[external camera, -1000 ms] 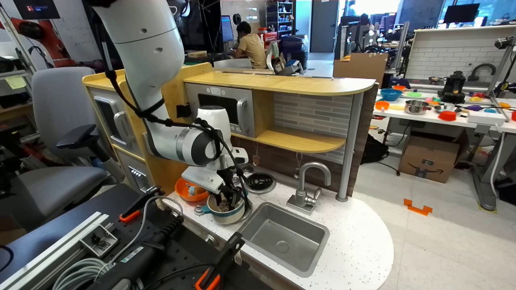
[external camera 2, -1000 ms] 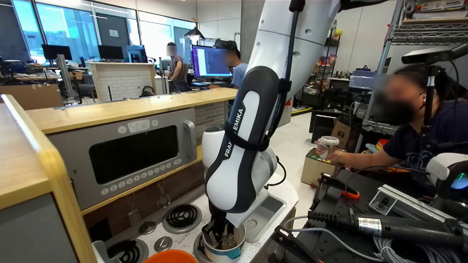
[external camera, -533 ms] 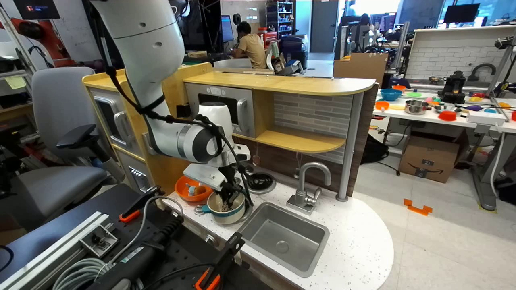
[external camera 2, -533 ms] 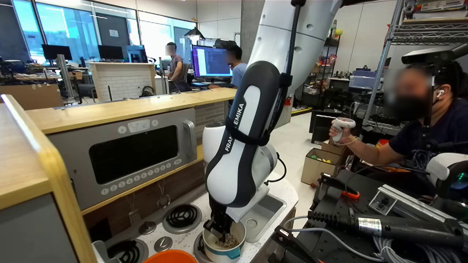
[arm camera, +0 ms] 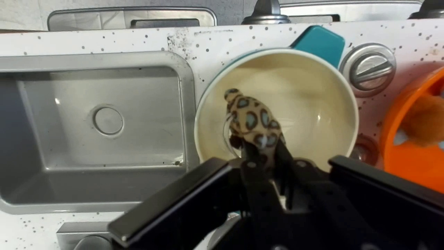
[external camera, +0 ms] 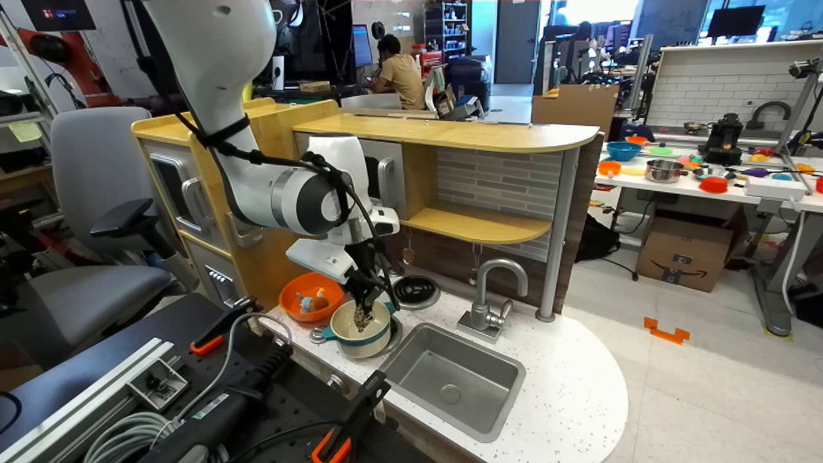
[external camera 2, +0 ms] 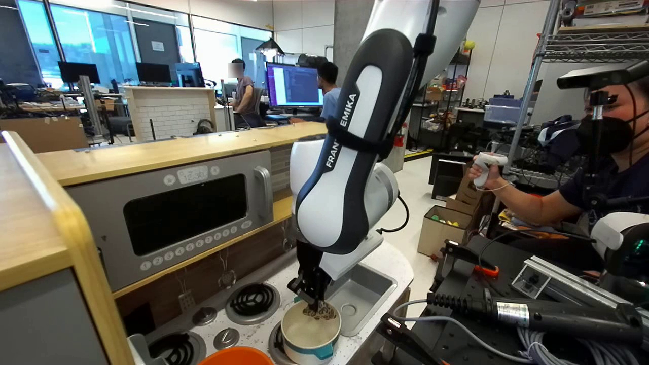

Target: Remove the toy from the pot and put it in the sink.

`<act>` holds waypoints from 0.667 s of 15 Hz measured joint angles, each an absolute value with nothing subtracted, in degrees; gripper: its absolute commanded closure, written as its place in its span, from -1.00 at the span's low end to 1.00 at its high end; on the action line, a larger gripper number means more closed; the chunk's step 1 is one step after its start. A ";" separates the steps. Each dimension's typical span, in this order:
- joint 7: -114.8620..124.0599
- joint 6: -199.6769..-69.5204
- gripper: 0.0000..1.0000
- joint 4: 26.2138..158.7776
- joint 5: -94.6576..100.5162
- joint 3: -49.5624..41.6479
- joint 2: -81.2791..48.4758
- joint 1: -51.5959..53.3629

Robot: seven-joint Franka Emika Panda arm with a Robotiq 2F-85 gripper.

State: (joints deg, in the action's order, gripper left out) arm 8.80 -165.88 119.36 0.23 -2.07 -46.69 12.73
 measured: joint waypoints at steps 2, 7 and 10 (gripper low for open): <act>8.96 -165.88 0.93 121.83 0.20 -2.06 -44.24 12.48; 8.87 -165.87 0.93 128.73 0.12 -2.04 -37.94 9.58; 8.71 -165.86 0.93 130.74 0.01 -2.28 -36.30 5.89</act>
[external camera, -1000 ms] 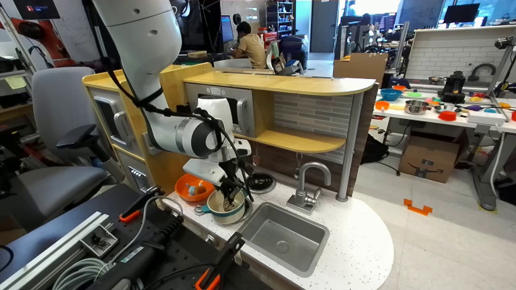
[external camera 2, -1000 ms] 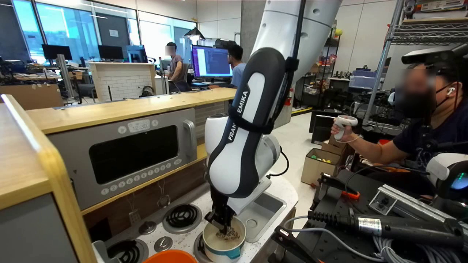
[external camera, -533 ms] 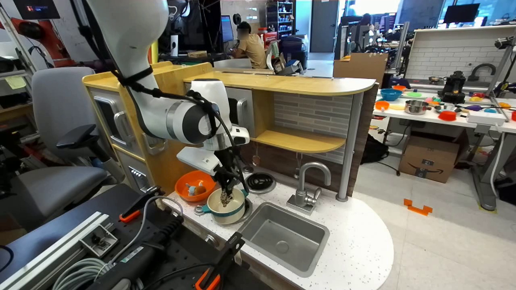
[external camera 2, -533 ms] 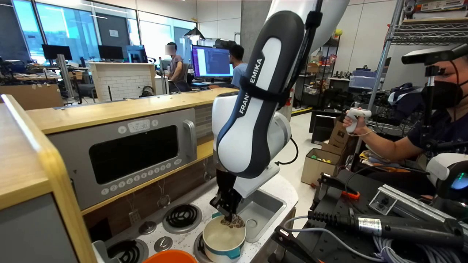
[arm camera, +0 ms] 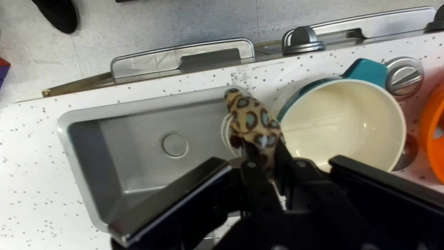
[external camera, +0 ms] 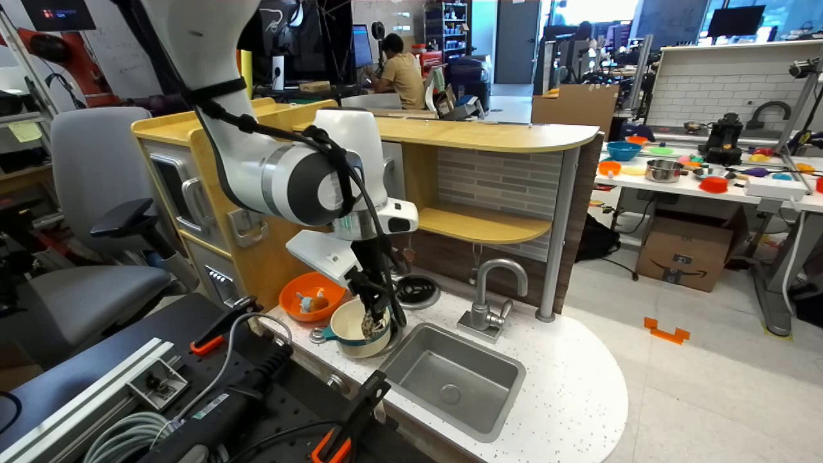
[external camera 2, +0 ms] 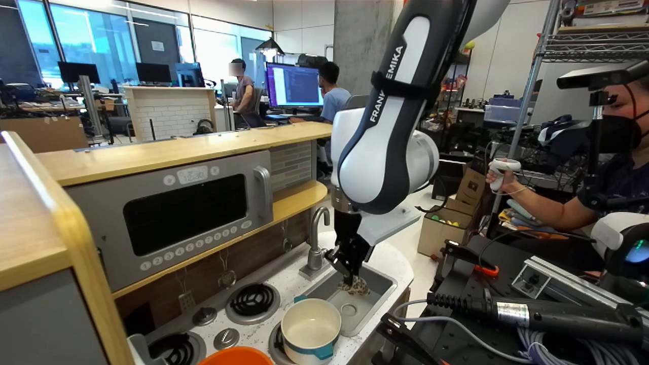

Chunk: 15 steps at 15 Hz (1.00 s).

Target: Remove the toy from the pot and put it in the sink.

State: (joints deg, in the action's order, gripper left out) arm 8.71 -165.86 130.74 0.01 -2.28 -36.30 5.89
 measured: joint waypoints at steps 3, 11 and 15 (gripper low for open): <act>8.71 -165.77 0.93 130.63 -0.01 -3.89 -36.49 2.69; 8.81 -165.64 0.93 124.38 0.02 -7.54 -45.35 0.82; 8.81 -165.55 0.93 118.20 0.01 -7.39 -52.27 0.72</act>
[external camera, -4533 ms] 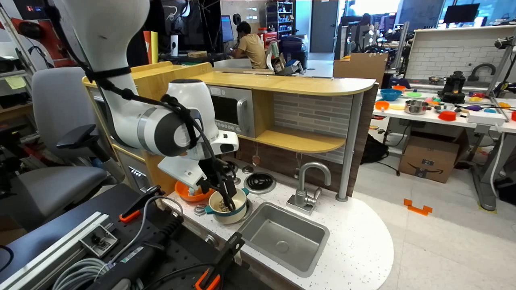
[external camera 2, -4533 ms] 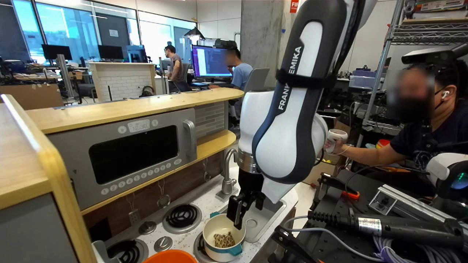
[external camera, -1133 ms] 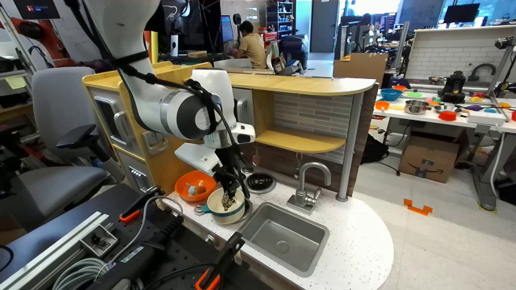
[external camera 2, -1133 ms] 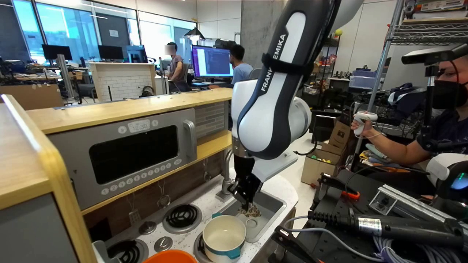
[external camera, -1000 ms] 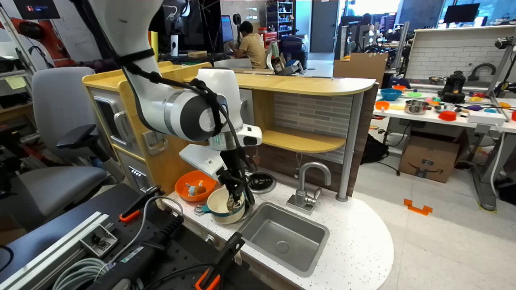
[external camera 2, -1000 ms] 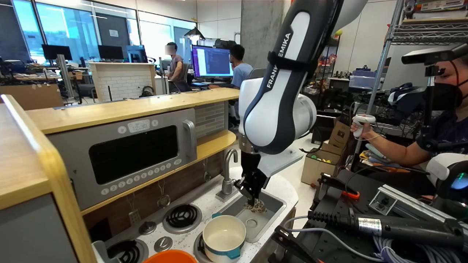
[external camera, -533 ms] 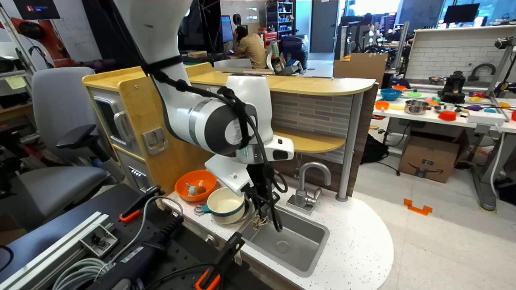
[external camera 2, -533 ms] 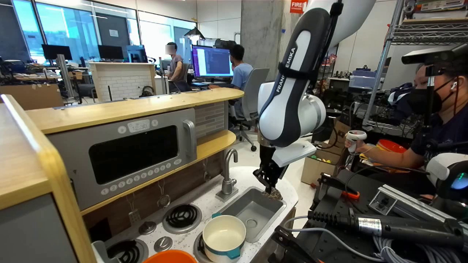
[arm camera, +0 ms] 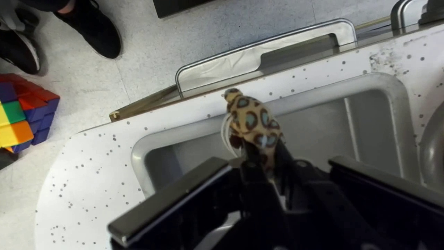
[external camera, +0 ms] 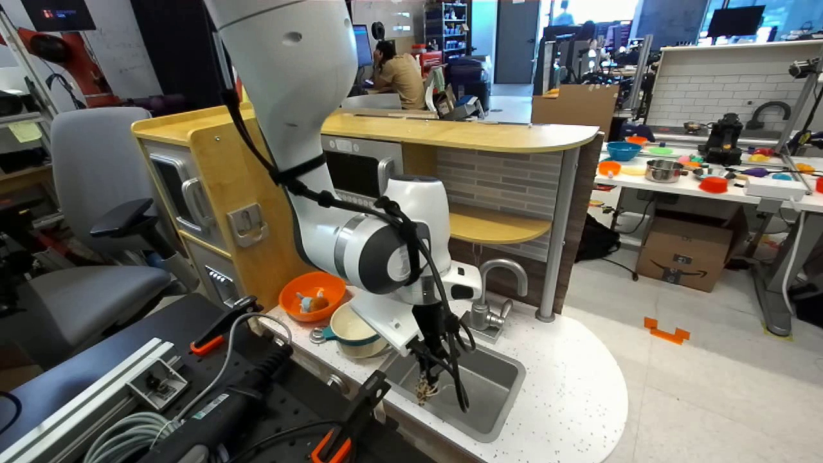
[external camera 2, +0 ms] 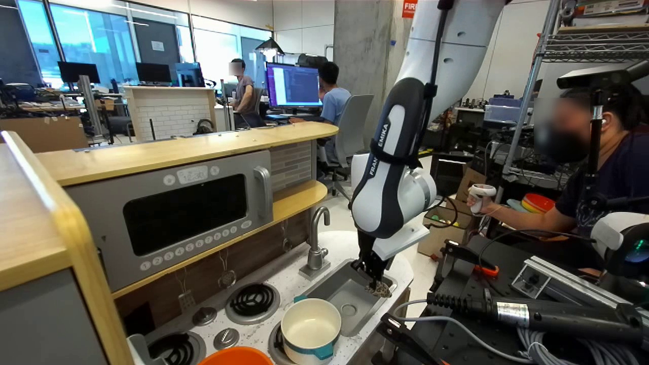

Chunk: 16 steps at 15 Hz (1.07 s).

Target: Remove the toy from the pot and put it in the sink.

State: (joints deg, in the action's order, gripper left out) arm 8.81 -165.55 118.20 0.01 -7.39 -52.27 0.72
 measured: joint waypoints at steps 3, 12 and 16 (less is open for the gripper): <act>8.77 -165.20 0.93 113.79 0.01 -6.78 -55.24 0.53; 8.46 -163.10 -0.36 106.64 0.01 -5.31 -59.71 0.55; 7.95 -163.08 -0.95 105.68 0.01 -5.31 -60.27 0.53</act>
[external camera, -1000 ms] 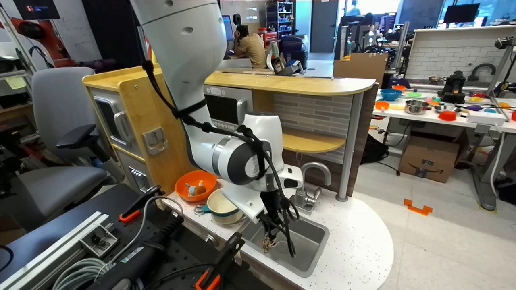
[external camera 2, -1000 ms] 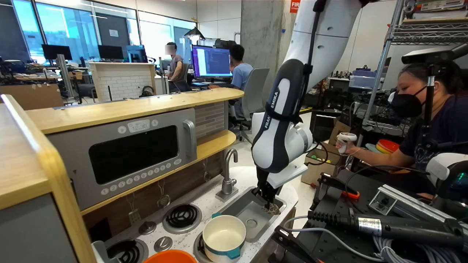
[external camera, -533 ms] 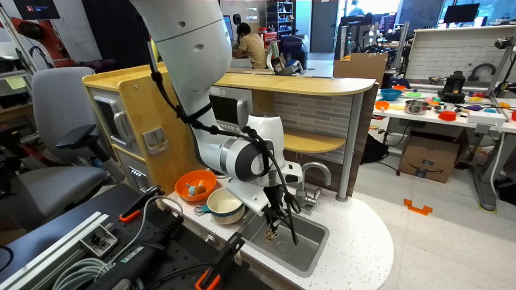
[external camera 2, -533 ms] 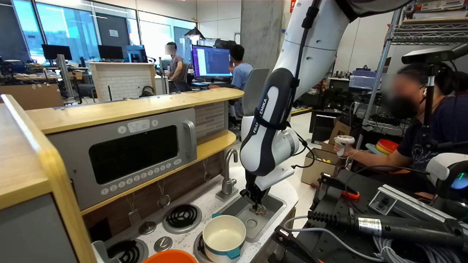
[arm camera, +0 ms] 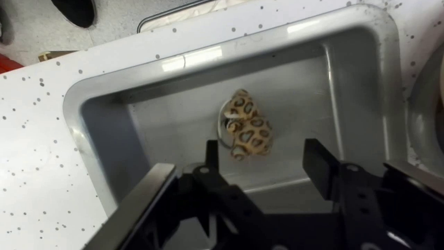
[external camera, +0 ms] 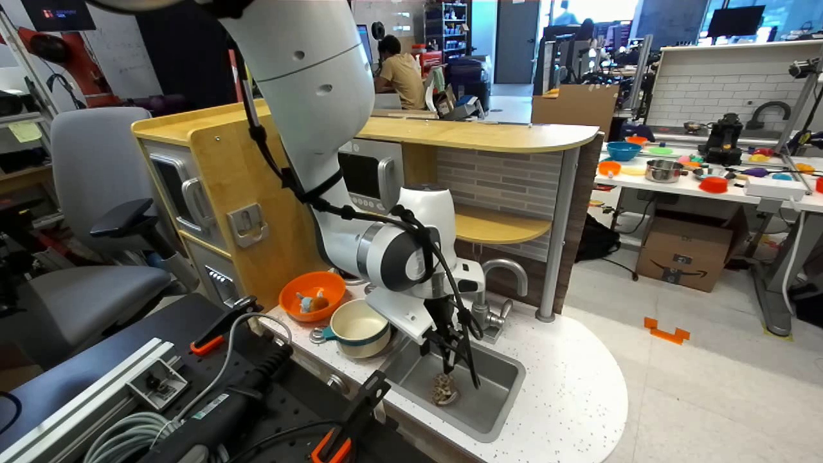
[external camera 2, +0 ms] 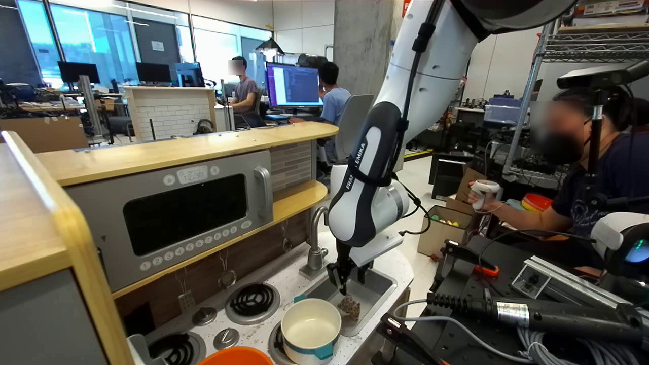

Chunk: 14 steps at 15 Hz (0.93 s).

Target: Remove the toy from the pot and put it in the sink.

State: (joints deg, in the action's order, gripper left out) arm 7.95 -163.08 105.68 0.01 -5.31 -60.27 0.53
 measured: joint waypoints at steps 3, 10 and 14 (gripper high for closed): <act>6.64 -163.32 -1.00 105.76 0.02 -5.26 -60.07 0.53; 3.52 -163.68 -1.00 112.89 0.50 -5.46 -53.95 0.72; 2.68 -164.70 -1.00 120.64 0.96 -5.83 -46.58 1.37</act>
State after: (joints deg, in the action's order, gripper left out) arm 2.68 -164.70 120.64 0.96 -5.83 -46.58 1.37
